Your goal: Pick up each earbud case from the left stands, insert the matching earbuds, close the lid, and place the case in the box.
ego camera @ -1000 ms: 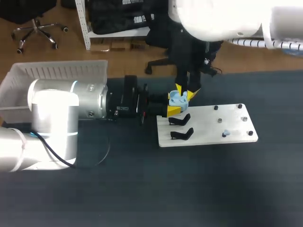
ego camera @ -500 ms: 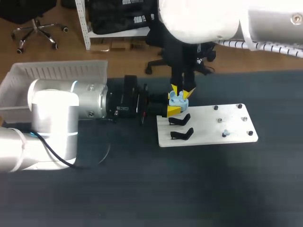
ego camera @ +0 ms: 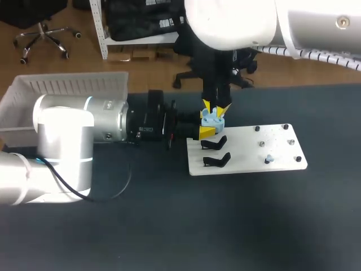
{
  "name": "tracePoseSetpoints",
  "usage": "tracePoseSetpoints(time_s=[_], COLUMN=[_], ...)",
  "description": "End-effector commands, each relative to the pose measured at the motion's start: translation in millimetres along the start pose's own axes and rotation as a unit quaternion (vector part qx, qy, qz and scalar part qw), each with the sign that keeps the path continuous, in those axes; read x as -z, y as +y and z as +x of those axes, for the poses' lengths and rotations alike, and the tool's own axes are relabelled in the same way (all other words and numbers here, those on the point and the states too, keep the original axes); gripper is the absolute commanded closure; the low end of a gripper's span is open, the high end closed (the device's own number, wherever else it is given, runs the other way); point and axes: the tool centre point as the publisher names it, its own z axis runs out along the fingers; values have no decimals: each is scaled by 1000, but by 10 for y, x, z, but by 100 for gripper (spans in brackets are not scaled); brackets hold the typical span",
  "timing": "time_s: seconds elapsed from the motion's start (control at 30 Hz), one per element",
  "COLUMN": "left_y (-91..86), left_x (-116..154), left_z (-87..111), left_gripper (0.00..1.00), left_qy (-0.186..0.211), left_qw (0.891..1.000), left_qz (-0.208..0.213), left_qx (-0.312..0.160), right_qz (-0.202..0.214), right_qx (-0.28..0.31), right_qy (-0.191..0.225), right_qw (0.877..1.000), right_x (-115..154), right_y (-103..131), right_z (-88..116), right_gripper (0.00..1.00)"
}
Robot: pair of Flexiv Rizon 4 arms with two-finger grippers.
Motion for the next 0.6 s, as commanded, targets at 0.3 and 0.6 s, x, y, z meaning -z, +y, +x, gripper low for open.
tracePoseSetpoints(time_s=[0.3,0.6], left_y=[0,0], left_x=[0,0], left_z=[1,1], left_gripper=[100,100], left_qy=[0,0], left_qw=[1000,1000], left_qz=[0,0], left_qx=[0,0], right_qz=[4,5], right_qx=[1,1], right_qy=[2,5], right_qw=[1000,1000], right_x=[-26,-50], right_y=[31,33], right_z=[-3,-6], right_gripper=[100,100])
